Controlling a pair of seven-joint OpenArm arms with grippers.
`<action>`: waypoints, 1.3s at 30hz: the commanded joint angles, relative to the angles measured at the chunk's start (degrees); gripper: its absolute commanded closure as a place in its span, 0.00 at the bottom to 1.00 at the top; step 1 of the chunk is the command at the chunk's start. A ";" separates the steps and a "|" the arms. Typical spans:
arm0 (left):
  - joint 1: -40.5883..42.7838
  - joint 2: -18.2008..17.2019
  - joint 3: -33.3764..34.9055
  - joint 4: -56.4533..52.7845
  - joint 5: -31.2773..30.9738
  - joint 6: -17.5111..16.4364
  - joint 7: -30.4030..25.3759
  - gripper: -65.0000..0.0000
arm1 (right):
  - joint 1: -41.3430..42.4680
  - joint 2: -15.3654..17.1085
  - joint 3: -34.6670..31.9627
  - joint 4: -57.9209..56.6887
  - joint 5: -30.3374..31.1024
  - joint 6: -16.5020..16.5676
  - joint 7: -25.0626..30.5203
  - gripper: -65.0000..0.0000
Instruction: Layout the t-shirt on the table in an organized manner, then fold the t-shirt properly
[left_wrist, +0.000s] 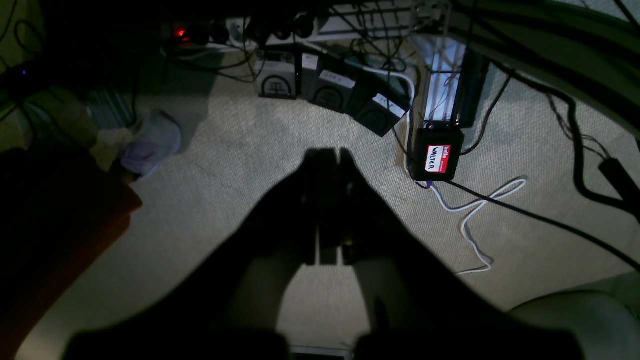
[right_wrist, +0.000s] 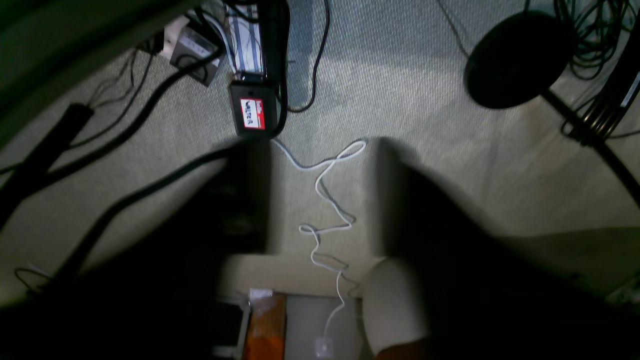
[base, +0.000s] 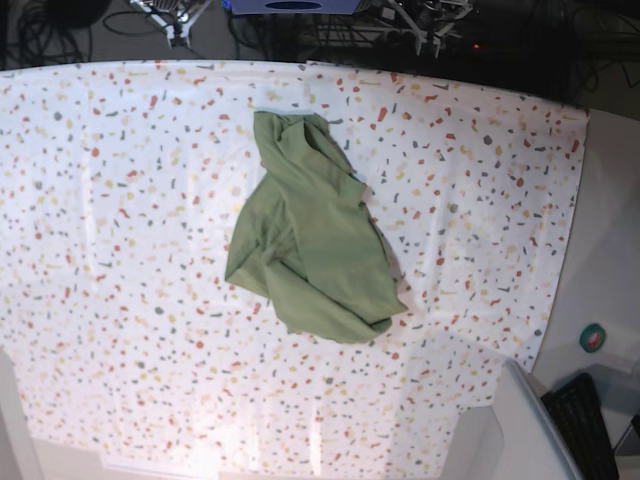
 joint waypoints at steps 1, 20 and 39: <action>-0.03 -0.23 -0.08 0.16 -0.01 0.21 -0.16 0.99 | -0.09 0.19 0.12 0.01 0.05 -0.45 0.31 0.95; 0.76 -0.23 0.01 0.16 -0.01 0.21 -0.51 0.52 | -1.32 0.19 -0.14 0.09 -0.12 -0.62 0.48 1.00; 2.78 -1.02 0.63 0.42 0.51 0.21 -0.60 1.00 | -2.20 3.00 0.21 0.09 0.05 -0.62 0.22 1.00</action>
